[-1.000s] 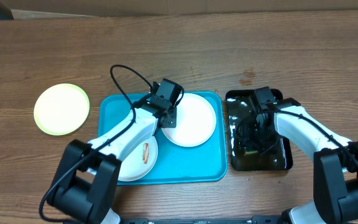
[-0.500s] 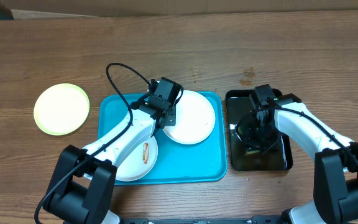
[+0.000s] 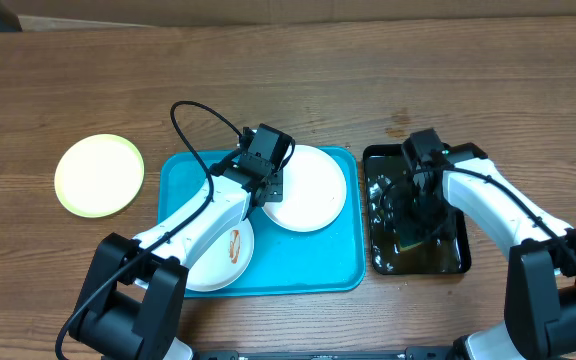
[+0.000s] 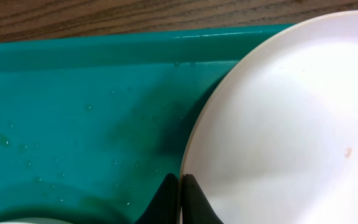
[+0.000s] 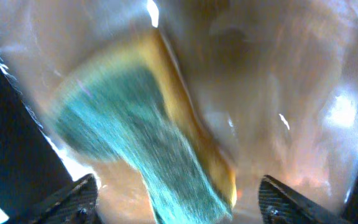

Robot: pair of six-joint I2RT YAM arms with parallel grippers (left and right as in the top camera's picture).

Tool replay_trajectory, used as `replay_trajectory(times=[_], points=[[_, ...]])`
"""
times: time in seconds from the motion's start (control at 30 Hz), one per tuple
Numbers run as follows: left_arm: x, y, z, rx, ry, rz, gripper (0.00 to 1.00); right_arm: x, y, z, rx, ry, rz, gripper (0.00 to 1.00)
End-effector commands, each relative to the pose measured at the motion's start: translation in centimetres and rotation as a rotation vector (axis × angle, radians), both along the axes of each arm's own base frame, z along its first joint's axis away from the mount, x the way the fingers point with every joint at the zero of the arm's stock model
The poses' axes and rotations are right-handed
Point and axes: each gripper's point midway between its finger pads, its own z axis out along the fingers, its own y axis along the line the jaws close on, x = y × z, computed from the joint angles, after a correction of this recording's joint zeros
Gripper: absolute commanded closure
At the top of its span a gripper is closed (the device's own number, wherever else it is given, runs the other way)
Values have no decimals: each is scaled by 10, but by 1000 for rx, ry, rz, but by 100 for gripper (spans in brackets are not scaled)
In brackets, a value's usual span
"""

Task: Clean dirty plates on tray and stack at the side
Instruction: 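Return the sponge to the black tray and rub it in the water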

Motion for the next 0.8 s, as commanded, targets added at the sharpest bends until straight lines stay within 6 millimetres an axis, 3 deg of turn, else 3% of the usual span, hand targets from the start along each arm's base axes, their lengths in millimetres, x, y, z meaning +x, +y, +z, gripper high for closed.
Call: replay_trajectory(times=[0.0, 0.17, 0.2, 0.27, 0.37, 0.43, 0.5, 0.53, 0.57, 0.67, 0.77], points=[[0, 5, -1, 10, -5, 22, 96, 13, -7, 2, -32, -44, -5, 18], [0, 5, -1, 7, -4, 22, 96, 6, -5, -6, -20, -28, -3, 46], [-1, 4, -2, 1, 0, 19, 96, 4, -5, -8, -18, -22, -3, 46], [-2, 1, -3, -15, 4, 12, 96, -1, -6, -12, -20, -12, -3, 36], [-2, 0, -5, -19, -1, 12, 96, -5, -6, -17, -21, -7, -6, 34], [-2, 0, -6, -21, -5, 12, 96, -5, -6, -19, -18, -7, -6, 47], [-2, 0, -8, -22, -7, 12, 96, -4, -4, -19, -7, -12, -7, 69], [-1, 0, -8, -24, -10, 11, 96, -4, -2, -19, 2, -13, -8, 87], [-1, 0, -8, -24, -11, 11, 95, -2, -1, -19, 8, -17, -8, 96], [-1, 0, -9, -23, -9, 12, 96, 2, -1, -14, 12, -29, 22, 96], [-1, 0, -12, -21, -5, 11, 96, 6, -1, 3, 8, -11, 17, 96]])
